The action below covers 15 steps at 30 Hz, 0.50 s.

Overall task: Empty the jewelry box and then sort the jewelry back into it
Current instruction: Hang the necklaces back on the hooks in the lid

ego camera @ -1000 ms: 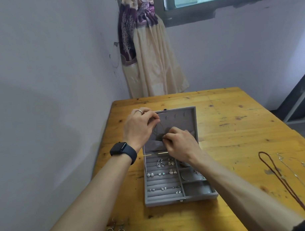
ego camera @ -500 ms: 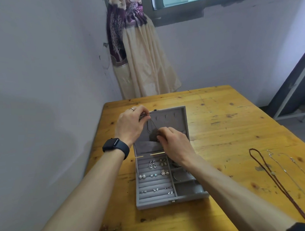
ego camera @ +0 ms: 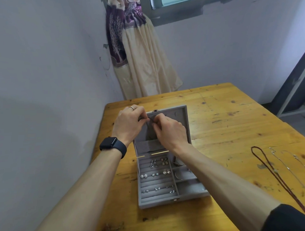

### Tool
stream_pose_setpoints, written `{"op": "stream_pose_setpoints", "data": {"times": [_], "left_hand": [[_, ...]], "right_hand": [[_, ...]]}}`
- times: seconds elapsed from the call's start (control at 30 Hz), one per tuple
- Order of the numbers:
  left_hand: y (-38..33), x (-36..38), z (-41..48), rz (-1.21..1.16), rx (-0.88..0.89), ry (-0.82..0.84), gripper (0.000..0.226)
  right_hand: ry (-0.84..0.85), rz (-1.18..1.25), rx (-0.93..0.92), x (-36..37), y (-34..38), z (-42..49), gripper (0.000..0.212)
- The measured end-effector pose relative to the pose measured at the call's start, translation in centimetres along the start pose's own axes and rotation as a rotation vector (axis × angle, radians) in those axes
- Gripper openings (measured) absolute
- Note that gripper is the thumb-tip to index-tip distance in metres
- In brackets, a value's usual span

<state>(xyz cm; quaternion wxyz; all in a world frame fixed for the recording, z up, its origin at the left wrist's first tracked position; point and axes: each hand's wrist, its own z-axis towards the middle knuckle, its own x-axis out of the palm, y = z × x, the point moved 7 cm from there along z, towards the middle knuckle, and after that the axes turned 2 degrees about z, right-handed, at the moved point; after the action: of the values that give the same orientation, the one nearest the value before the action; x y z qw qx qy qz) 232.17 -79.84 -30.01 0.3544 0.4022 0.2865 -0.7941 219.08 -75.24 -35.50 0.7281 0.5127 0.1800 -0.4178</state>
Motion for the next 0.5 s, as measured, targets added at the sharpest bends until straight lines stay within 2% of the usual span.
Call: {"op": "stream_pose_setpoints", "data": {"times": [0.3,0.5], "left_hand": [[0.07,-0.35,-0.56,0.003,0.038,-0.028,0.006],[0.07,-0.23,-0.76,0.047,0.065,-0.048,0.003]], "right_hand": [[-0.115,0.129,0.079,-0.06,-0.03,0.37,0.018],[-0.032,0.059,0.087,0.68,-0.48,0.61,0.019]]}}
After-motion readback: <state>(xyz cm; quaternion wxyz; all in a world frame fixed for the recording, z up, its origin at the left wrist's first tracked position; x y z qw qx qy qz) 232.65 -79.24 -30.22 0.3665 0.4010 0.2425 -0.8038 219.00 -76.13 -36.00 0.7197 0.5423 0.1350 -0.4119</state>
